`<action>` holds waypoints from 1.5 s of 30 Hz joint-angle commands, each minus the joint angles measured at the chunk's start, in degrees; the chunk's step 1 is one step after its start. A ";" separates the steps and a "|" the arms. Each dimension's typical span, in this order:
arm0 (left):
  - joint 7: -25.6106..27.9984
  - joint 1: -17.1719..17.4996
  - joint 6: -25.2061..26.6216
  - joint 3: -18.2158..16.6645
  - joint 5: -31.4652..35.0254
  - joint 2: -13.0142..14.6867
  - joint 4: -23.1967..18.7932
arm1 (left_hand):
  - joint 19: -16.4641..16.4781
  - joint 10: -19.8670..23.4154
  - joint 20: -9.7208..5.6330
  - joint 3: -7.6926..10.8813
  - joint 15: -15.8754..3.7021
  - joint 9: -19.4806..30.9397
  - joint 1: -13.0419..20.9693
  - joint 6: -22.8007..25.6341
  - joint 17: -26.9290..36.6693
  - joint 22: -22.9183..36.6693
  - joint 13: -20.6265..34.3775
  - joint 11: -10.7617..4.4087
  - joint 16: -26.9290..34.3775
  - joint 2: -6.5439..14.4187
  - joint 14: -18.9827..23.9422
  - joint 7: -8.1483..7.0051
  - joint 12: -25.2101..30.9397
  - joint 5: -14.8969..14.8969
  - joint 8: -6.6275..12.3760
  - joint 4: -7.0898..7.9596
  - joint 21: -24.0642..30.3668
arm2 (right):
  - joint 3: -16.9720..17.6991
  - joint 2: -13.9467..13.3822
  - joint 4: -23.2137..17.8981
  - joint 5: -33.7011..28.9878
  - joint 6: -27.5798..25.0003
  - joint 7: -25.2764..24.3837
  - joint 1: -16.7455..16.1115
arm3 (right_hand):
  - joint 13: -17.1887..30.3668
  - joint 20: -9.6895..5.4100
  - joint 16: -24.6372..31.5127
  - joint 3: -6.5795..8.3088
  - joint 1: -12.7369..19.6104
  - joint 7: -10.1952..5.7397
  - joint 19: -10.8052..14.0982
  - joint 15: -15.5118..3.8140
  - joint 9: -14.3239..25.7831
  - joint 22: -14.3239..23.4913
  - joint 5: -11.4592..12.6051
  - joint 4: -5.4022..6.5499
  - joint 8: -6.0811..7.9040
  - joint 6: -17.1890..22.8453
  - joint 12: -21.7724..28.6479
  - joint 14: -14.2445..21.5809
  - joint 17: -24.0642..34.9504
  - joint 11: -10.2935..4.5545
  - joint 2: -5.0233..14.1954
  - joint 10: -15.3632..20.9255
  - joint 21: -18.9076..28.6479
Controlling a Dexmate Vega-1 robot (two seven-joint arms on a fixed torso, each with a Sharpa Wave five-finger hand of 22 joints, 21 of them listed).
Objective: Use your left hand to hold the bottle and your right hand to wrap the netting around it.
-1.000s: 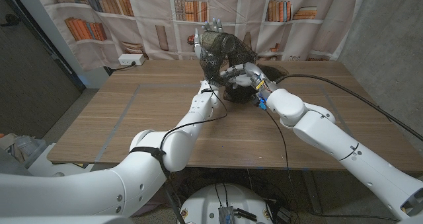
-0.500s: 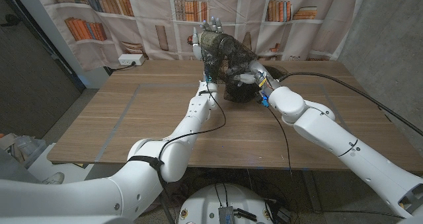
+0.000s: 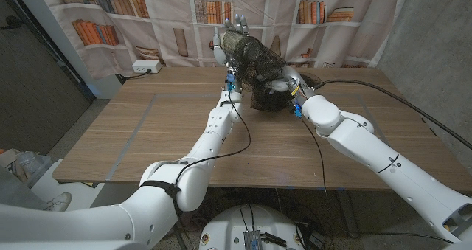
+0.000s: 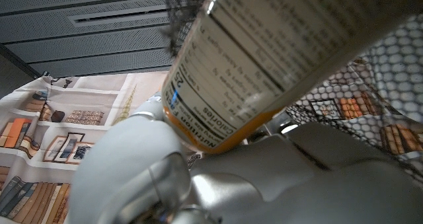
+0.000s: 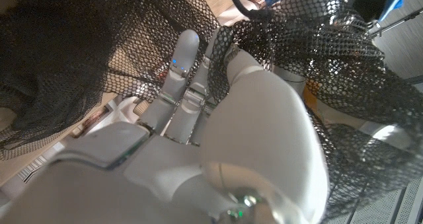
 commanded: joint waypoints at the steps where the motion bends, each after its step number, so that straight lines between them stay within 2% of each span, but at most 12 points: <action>1: 0.02 1.50 -0.26 0.60 -0.70 0.91 -2.86 | -0.10 0.53 -2.74 5.78 -8.60 0.06 -3.33 0.30 0.13 -0.01 -0.07 -0.16 -0.10 3.63 0.18 -0.09 0.49 -0.31 0.34 5.43 0.23 | 0.76 -1.10 1.04 -1.18 -1.12 -0.70 0.68 | 0.09 -8.99 -0.35 0.23 0.32 -0.24 -0.07 -1.49 0.31 -0.05 0.14 0.02 -0.22 0.18 -0.25 0.40 0.35 0.03 0.60 0.32 0.56; 13: 1.20 3.16 -0.24 1.33 -1.02 1.93 -5.20 | -0.10 0.53 -2.74 5.78 -8.60 0.06 -3.33 0.30 0.13 -0.01 -0.07 -0.16 -0.10 3.63 0.18 -0.09 0.49 -0.31 0.34 5.43 0.23 | 2.84 -2.56 3.05 -3.54 -1.56 -1.98 2.61 | 0.15 -8.99 -0.40 0.25 0.29 -0.12 -0.12 -1.48 0.39 -0.23 0.12 0.04 -0.23 0.27 -0.29 0.34 0.44 0.01 0.62 0.34 0.62; 19: 3.86 5.25 0.70 2.28 -0.96 2.75 -6.98 | -0.10 0.53 -2.74 5.78 -8.60 0.06 -3.33 0.30 0.13 -0.01 -0.07 -0.16 -0.10 3.63 0.18 -0.09 0.49 -0.31 0.34 5.43 0.23 | 2.94 -3.54 3.60 -5.15 -1.50 -1.30 4.15 | 0.18 -8.98 -0.41 0.26 0.30 -0.09 -0.10 -1.51 0.39 -0.33 0.11 0.02 -0.24 0.38 -0.32 0.32 0.50 0.04 0.60 0.32 0.64; 34: 8.99 7.90 2.35 4.67 -0.14 4.05 -6.75 | -0.10 0.53 -2.74 5.78 -8.60 0.06 -3.33 0.30 0.13 -0.01 -0.07 -0.16 -0.10 3.63 0.18 -0.09 0.49 -0.31 0.34 5.43 0.23 | 4.60 -4.11 2.75 -7.52 -0.99 -1.70 5.43 | 0.26 -9.00 -0.48 0.30 0.26 -0.11 -0.18 -1.44 0.47 -0.52 0.10 0.04 -0.34 0.33 -0.35 0.39 0.56 -0.08 0.62 0.40 0.79; 45: 9.17 8.01 4.29 6.64 1.14 4.91 -5.48 | -0.10 0.53 -2.74 5.78 -8.60 0.06 -3.33 0.30 0.13 -0.01 -0.07 -0.16 -0.10 3.63 0.18 -0.09 0.49 -0.31 0.34 5.43 0.23 | 4.34 -3.82 2.50 -9.43 -0.48 -1.25 6.90 | 0.22 -8.97 -0.47 0.32 0.27 -0.20 -0.21 -1.54 0.49 -0.67 0.09 0.01 -0.39 0.35 -0.45 0.47 0.65 -0.08 0.60 0.39 0.83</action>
